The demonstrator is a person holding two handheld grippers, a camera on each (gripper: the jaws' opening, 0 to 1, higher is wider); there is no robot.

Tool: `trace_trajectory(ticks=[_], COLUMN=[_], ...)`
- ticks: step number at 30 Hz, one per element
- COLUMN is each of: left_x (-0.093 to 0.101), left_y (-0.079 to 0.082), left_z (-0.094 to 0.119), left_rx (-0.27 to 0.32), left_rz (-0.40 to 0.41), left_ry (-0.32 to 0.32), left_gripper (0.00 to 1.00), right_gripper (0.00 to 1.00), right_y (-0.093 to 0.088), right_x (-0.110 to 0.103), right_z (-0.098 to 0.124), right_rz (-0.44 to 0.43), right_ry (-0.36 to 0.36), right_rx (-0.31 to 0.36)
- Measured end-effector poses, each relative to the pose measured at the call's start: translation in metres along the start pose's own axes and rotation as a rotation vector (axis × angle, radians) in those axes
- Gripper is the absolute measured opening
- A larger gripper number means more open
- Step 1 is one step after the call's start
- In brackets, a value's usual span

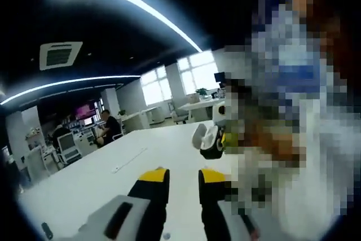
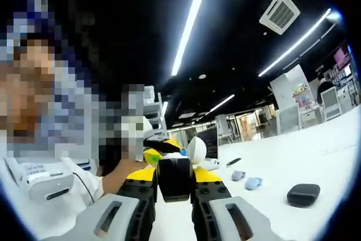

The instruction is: Pick up the earbuds from the table and place the earbuds into the earbud case

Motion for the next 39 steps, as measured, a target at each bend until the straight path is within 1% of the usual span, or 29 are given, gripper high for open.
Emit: trace_trajectory(ticks=[7,8,10,12,13,15,16,17,18,19,20,22,24,26,28,30,31,33,35,37,39], left_x=[-0.013,-0.015,-0.018,-0.023,-0.027,-0.035,-0.039,-0.043,-0.049,-0.053,-0.057,-0.063,-0.065,-0.067,-0.068,-0.071,-0.073,-0.082,-0.09,-0.093,-0.092], left_y=[-0.032,-0.039,-0.049,-0.064,-0.07,-0.08,-0.084,-0.09,-0.095,-0.1,-0.107,-0.116,-0.124,-0.131,-0.138,-0.144,-0.147,-0.155,-0.16,-0.164,-0.167], left_z=[0.021,0.024,0.027,0.031,0.032,0.035,0.036,0.038,0.04,0.041,0.043,0.043,0.043,0.04,0.036,0.031,0.028,0.018,0.011,0.007,0.003], left_rx=[-0.097,-0.124,-0.156,-0.227,-0.263,-0.31,-0.321,-0.349,-0.366,-0.39,-0.437,-0.497,-0.571,-0.625,-0.674,-0.707,-0.726,-0.745,-0.758,-0.761,-0.756], left_rz=[0.051,0.065,0.077,0.109,0.11,0.111,0.119,0.14,0.153,0.156,0.159,0.149,0.119,0.098,0.094,0.097,0.108,0.144,0.153,0.171,0.182], left_ry=[0.031,0.033,0.037,0.02,0.026,0.034,0.028,0.011,0.012,-0.002,-0.039,-0.067,-0.141,-0.187,-0.251,-0.285,-0.301,-0.312,-0.305,-0.322,-0.344], left_gripper=[0.23,0.24,0.24,0.26,0.26,0.26,0.25,0.25,0.25,0.25,0.25,0.25,0.24,0.23,0.23,0.23,0.23,0.24,0.25,0.28,0.27], right_gripper=[0.21,0.21,0.21,0.21,0.21,0.21,0.21,0.21,0.21,0.21,0.21,0.21,0.21,0.21,0.21,0.21,0.21,0.21,0.21,0.22,0.22], right_y=[-0.001,0.0,-0.001,-0.001,-0.001,-0.001,-0.002,-0.002,-0.002,-0.003,-0.003,-0.003,-0.003,-0.005,-0.007,-0.008,-0.008,-0.008,-0.009,-0.009,-0.009], right_x=[0.0,0.0,0.0,-0.001,-0.001,0.0,0.0,0.0,0.0,0.0,0.0,0.001,0.001,0.001,0.001,0.001,0.0,0.0,-0.001,-0.002,-0.002], right_z=[-0.001,-0.001,-0.001,-0.002,-0.002,-0.003,-0.003,-0.003,-0.003,-0.004,-0.004,-0.004,-0.004,-0.004,-0.005,-0.006,-0.006,-0.007,-0.006,-0.006,-0.006], right_rz=[0.004,0.003,0.008,0.011,0.011,0.009,0.008,0.007,0.006,0.007,0.007,0.005,0.005,0.012,0.017,0.019,0.018,0.021,0.026,0.03,0.03], right_ry=[0.01,0.01,0.01,0.013,0.014,0.015,0.015,0.014,0.014,0.013,0.013,0.014,0.017,0.019,0.021,0.025,0.026,0.027,0.027,0.026,0.026], right_rx=[0.005,0.003,0.0,-0.005,-0.006,-0.009,-0.01,-0.012,-0.015,-0.017,-0.018,-0.02,-0.023,-0.035,-0.045,-0.051,-0.052,-0.057,-0.063,-0.066,-0.065])
Point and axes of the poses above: the point that each gripper's makers call its tool centre point, and the gripper's own axes: z roughly backward along the fingers, x roughly to its right, y roughly out of its top, the point moved 9 cm from there along z, roughly backward along the fingers, and after that the axes turned 11 degrees about -x, right-handed, at the moved point
